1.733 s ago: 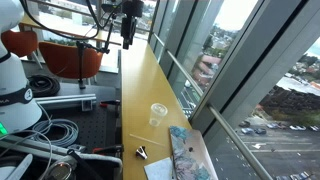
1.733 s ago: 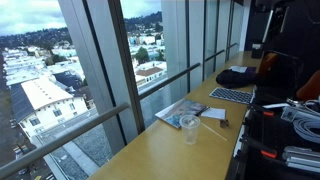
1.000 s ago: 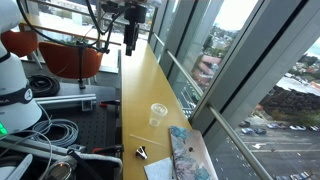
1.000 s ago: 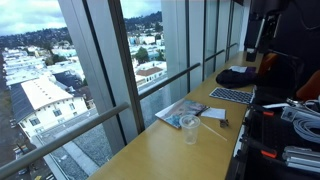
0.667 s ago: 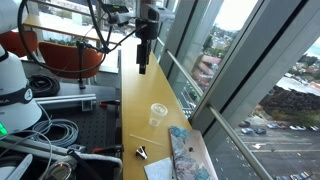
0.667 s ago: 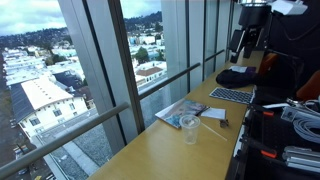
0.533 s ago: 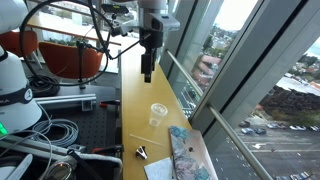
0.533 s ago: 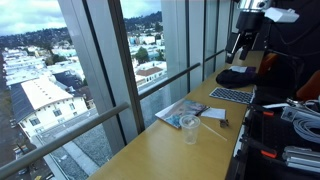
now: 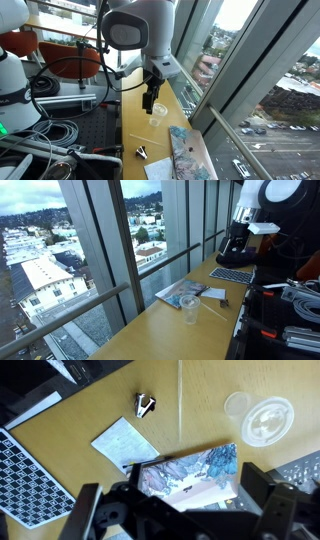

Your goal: Put the straw inside the cup

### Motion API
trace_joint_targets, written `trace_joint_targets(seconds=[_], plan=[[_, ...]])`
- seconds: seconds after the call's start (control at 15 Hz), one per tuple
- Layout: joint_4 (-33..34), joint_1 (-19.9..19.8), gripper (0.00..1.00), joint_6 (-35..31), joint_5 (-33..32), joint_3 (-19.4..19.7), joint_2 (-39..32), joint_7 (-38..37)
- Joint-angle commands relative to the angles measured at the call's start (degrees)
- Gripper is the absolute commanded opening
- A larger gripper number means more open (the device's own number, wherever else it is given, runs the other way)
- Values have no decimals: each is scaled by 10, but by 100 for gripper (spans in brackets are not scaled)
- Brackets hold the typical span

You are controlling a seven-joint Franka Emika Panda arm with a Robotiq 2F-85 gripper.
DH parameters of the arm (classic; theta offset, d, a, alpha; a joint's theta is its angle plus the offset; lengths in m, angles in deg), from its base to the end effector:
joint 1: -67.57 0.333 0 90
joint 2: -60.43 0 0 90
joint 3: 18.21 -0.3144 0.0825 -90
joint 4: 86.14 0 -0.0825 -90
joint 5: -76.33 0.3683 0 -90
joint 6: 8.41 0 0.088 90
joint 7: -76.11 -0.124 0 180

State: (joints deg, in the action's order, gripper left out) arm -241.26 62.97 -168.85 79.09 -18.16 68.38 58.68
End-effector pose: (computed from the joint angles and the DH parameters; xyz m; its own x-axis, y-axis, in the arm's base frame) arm 0.4197 -0.0361 0.2905 0.8848 -0.4156 0.2106 -0.4049 -0.9095 -0.0936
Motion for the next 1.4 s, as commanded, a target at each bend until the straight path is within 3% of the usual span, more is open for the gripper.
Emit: trace_joint_targets(seconds=[0.0, 0.53, 1.33], plan=[[46, 7, 100, -52, 25, 13, -112, 33], [162, -2, 100, -75, 53, 4, -299, 98], [245, 55, 100, -189, 38, 13, -477, 93]])
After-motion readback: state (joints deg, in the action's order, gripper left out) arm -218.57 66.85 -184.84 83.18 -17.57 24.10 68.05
